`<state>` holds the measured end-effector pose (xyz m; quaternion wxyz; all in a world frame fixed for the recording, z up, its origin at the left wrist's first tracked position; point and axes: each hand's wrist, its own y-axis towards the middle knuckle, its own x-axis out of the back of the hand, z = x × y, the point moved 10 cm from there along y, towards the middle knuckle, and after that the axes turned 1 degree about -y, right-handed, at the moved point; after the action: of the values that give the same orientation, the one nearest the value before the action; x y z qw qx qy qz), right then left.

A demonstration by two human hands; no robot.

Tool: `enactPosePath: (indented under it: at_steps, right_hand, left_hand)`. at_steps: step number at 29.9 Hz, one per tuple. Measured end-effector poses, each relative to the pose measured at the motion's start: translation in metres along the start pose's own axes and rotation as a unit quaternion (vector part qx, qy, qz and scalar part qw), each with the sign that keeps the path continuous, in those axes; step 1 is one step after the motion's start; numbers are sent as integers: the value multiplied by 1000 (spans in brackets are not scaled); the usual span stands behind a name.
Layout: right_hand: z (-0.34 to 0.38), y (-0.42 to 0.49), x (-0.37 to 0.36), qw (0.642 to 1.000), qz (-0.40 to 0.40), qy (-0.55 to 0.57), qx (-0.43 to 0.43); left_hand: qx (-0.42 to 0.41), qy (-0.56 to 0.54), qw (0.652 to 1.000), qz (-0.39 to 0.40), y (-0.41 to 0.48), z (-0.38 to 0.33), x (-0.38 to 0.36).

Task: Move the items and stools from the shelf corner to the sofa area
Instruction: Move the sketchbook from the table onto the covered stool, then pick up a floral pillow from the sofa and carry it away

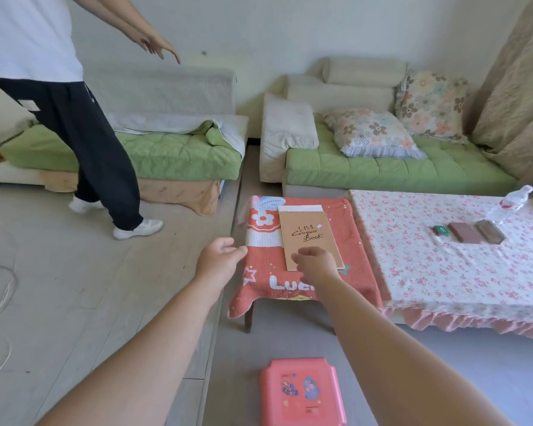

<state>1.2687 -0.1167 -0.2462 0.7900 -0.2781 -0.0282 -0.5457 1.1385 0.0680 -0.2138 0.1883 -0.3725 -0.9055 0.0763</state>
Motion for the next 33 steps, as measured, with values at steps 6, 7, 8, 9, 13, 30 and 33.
enactPosePath:
  at_steps: [6,7,8,9,13,30,33]
  right_hand:
    - [16,51,-14,999,-43,16,-21]
    - [24,67,-20,998,-50,23,-19]
    - [30,75,-23,998,-55,30,-17]
    - [38,89,-30,997,-59,38,-14]
    - [76,148,-55,997,-66,43,-23]
    - [195,317,-98,981,-180,27,-61]
    - [221,347,-126,980,-182,-1,-82]
  left_hand:
    - [-14,12,999,37,67,-12,-4]
    - [-21,14,999,38,88,-18,-2]
    - [-24,18,999,39,99,-24,0]
    - [-28,19,999,37,117,-30,3]
    - [-23,37,997,66,193,-55,0]
    - [-78,53,969,229,448,-152,-44]
    - [-74,70,960,260,504,-164,-36]
